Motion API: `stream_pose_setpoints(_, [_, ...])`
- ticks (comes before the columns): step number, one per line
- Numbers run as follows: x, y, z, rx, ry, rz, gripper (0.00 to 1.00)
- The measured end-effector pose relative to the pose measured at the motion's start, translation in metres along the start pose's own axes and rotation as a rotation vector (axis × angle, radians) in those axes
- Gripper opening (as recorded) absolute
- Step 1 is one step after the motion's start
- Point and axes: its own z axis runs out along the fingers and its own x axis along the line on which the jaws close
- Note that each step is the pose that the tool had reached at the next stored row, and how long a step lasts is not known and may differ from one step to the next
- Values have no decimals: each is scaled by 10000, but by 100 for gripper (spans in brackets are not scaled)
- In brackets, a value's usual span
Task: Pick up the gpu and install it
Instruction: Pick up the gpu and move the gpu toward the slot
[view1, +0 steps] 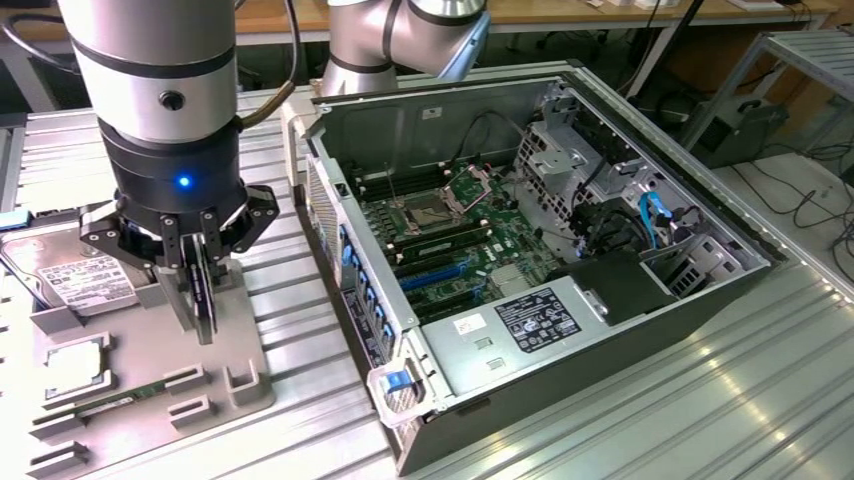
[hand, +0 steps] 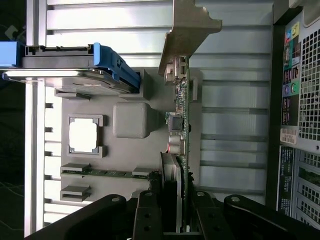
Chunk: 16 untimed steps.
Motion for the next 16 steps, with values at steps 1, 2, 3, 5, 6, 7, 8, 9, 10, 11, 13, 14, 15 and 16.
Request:
stream_pose_setpoints(1, [0,0,0,-1,-1,0,28])
stream_pose_setpoints(2, [0,0,0,0,-1,0,28])
stream_pose_setpoints(3, [0,0,0,-1,-1,0,28])
stream_pose_setpoints(5, [0,0,-1,-1,1,0,28])
stream_pose_setpoints(6, [0,0,-1,-2,1,1,28])
stream_pose_setpoints(7, [0,0,-1,-3,-1,0,28])
stream_pose_setpoints(8, [0,0,-2,1,-25,-1,28])
stream_pose_setpoints(9, [0,1,-2,6,-93,-4,28])
stream_pose_setpoints(10, [0,3,-1,8,-178,-7,28])
stream_pose_setpoints(11, [0,5,-1,16,-321,-13,28])
stream_pose_setpoints(13, [0,5,-1,32,-761,-31,28])
stream_pose_setpoints(14, [0,5,-1,33,-833,-34,28])
stream_pose_setpoints(15, [0,5,-2,34,-873,-37,28])
stream_pose_setpoints(16, [0,5,-4,34,-921,-38,28])
